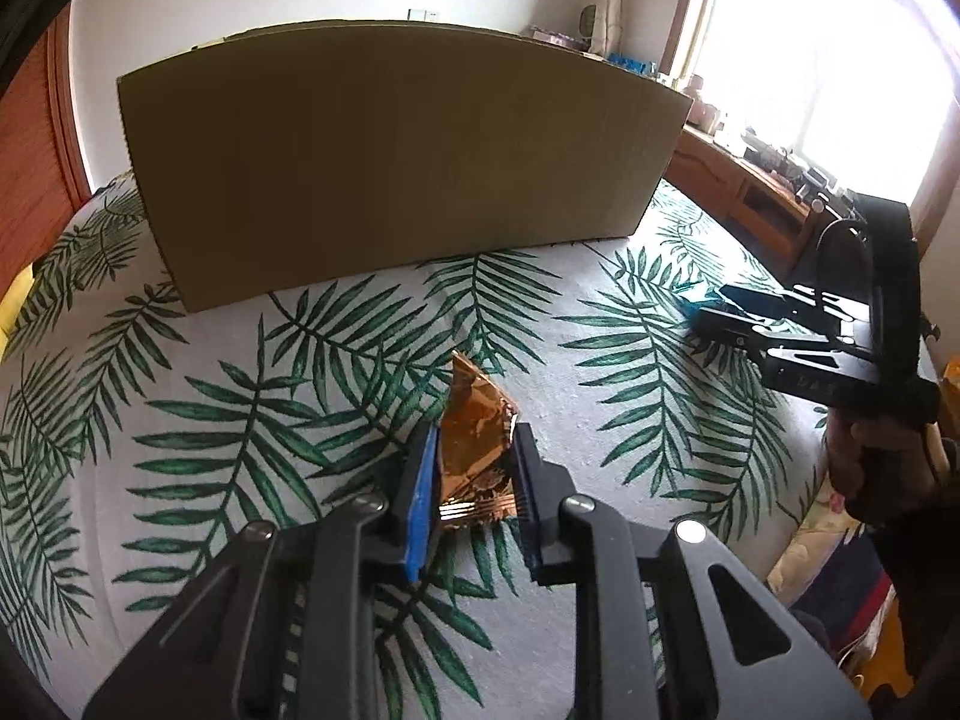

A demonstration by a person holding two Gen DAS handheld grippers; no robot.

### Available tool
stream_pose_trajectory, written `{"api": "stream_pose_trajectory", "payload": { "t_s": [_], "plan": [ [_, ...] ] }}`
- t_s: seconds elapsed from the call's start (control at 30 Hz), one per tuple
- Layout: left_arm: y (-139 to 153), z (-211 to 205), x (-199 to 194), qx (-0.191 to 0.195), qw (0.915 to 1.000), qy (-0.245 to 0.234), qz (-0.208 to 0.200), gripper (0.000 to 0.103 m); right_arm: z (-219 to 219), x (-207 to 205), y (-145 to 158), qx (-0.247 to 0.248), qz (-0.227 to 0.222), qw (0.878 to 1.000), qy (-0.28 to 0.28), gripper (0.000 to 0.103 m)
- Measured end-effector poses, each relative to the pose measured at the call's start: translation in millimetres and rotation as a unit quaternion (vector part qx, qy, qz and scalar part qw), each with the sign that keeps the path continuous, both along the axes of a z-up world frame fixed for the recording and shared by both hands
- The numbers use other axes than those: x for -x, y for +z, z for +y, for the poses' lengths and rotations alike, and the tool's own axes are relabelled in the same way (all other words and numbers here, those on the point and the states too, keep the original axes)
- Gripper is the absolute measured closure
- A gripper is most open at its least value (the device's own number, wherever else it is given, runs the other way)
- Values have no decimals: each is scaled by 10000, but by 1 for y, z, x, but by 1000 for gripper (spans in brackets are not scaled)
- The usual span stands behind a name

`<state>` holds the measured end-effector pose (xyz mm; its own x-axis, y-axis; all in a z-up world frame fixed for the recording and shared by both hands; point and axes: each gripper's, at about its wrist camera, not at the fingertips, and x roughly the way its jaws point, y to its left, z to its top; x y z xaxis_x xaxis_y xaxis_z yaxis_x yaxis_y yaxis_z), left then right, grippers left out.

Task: Organize snacks
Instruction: 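Close the left tool on the copper foil candy while the right tool grasps the teal foil candy, then carry both foil candies over the box with both tools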

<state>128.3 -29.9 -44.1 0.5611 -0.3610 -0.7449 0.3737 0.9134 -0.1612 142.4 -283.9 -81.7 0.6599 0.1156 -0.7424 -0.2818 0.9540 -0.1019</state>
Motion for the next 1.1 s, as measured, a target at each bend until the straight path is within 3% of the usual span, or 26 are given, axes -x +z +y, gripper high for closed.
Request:
{"api": "stream_pose_trajectory", "payload": {
  "t_s": [0.37, 0.5, 0.63, 0.83, 1.1],
  "plan": [
    [8, 8, 10, 169, 9998, 85, -95, 81, -1, -2, 0, -60, 60, 10000, 0, 49],
    [11, 11, 11, 215, 9996, 116, -132, 81, 2, 0, 1, -24, 44, 10000, 62, 60],
    [15, 14, 12, 255, 9994, 158, -162, 81, 6, 6, 3, -49, 107, 9998, 156, 80],
    [25, 19, 16, 333, 9990, 185, -242, 81, 9, 12, 7, -136, 83, 9996, 245, 82],
    [47, 24, 13, 316, 9983, 195, -438, 81, 18, 19, 37, -376, -165, 9983, 407, 81]
  ]
}}
